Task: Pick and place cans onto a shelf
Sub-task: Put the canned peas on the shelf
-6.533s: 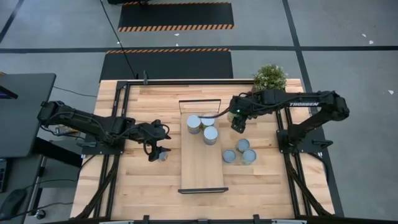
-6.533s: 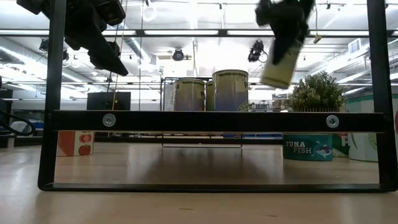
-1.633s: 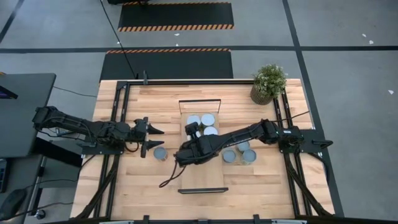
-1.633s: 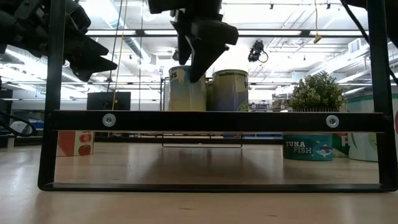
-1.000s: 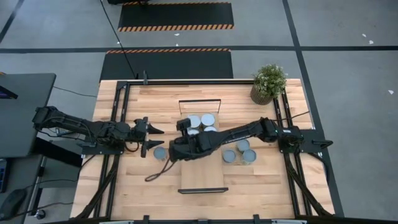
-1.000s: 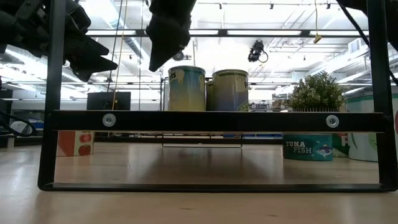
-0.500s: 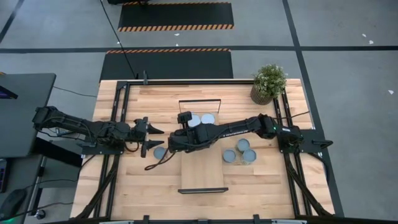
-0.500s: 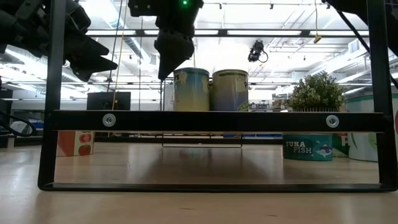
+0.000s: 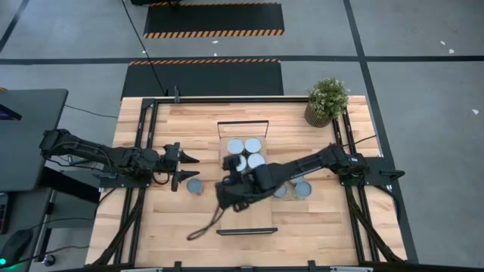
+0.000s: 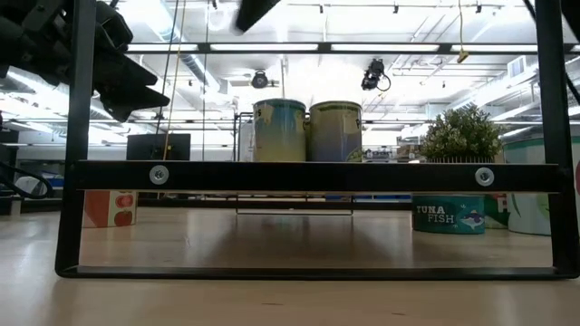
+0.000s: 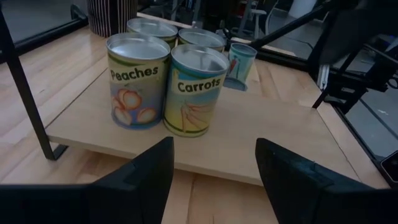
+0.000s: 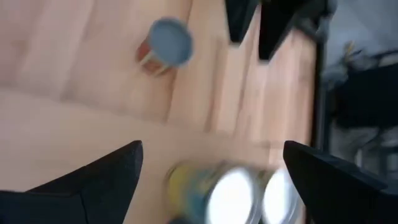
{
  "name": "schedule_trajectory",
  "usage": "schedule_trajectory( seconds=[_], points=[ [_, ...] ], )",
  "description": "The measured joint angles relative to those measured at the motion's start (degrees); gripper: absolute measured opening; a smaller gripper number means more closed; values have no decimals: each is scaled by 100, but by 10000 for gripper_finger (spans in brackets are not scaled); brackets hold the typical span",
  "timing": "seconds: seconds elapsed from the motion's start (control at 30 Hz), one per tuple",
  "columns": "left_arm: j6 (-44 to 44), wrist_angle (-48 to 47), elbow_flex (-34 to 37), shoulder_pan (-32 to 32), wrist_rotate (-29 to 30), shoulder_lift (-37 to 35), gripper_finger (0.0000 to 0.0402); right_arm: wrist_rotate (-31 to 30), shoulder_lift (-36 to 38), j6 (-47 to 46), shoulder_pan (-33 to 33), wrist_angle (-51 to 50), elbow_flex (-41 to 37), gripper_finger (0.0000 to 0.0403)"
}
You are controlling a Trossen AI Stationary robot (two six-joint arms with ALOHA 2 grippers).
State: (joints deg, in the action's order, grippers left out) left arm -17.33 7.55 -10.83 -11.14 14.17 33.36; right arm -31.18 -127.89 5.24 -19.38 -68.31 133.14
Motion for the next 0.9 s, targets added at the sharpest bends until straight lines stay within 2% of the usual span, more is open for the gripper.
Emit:
schedule_trajectory(
  seconds=[0.2,0.3,0.47,0.6,0.77,0.9],
  points=[
    [-47,-55,0,0,0,0,231,107,333,-1962,-404,-1688,4,392],
    [-40,-52,0,1,0,0,231,37,453,-2725,-580,-2222,-15,388],
    [-19,-33,0,2,0,0,231,23,667,-3095,-742,-2129,-431,377],
    [-10,-55,0,0,2,2,231,-94,963,-3323,-754,-2114,-1083,368],
    [-1,-53,0,2,2,0,231,-63,1513,-3729,-704,-1993,-2188,361],
    [1,-55,0,2,2,0,231,79,2206,-3939,-617,-1319,-3243,359]
  ],
)
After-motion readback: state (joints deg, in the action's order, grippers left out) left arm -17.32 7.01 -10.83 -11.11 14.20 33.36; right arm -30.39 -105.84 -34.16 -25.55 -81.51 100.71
